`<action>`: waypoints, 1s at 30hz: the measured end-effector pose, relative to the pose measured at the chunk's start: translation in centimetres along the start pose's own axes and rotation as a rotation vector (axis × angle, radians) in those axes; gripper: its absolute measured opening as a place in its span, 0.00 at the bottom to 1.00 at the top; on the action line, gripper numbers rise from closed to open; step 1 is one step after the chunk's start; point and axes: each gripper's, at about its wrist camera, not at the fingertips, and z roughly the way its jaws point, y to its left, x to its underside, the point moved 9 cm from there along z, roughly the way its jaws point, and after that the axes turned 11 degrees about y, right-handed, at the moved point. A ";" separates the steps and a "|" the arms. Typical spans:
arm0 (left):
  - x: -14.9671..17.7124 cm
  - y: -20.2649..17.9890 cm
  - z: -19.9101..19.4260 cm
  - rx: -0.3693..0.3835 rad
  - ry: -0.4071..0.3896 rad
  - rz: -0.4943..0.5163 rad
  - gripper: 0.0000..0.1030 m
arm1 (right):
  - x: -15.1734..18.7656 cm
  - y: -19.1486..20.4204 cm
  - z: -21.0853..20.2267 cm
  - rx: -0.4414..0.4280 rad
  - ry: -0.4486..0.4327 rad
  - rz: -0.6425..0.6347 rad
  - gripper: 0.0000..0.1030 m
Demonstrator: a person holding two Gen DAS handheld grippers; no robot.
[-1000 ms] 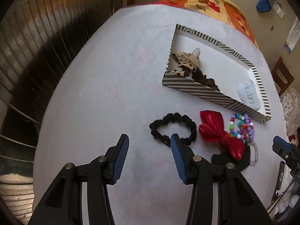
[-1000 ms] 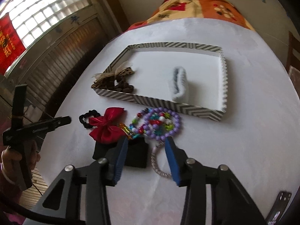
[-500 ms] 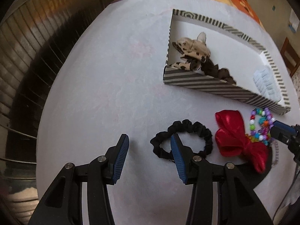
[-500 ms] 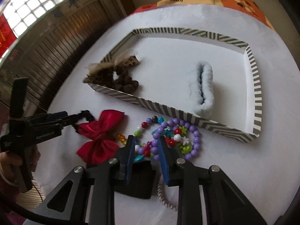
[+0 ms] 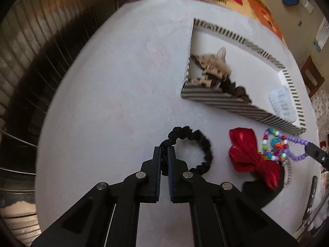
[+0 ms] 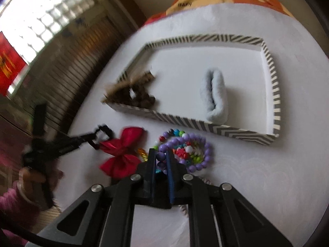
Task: Organize jewelry
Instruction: 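Grasp the black scrunchie with left gripper while right grasps purple bead bracelet, then carry the black scrunchie with left gripper while right carries purple bracelet into tray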
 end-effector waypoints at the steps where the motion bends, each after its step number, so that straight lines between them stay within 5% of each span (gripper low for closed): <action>1: 0.0 0.1 -0.5 0.001 -0.009 -0.001 0.00 | -0.1 -0.1 -0.8 -0.015 -0.016 0.011 0.10; 15: -2.0 -3.3 -8.2 -0.013 -0.143 0.075 0.00 | -0.9 -0.4 -7.7 -0.061 -0.145 0.035 0.10; 30: -7.2 -9.2 -7.4 -0.062 -0.169 0.192 0.00 | -3.7 -3.3 -9.7 -0.006 -0.193 0.066 0.10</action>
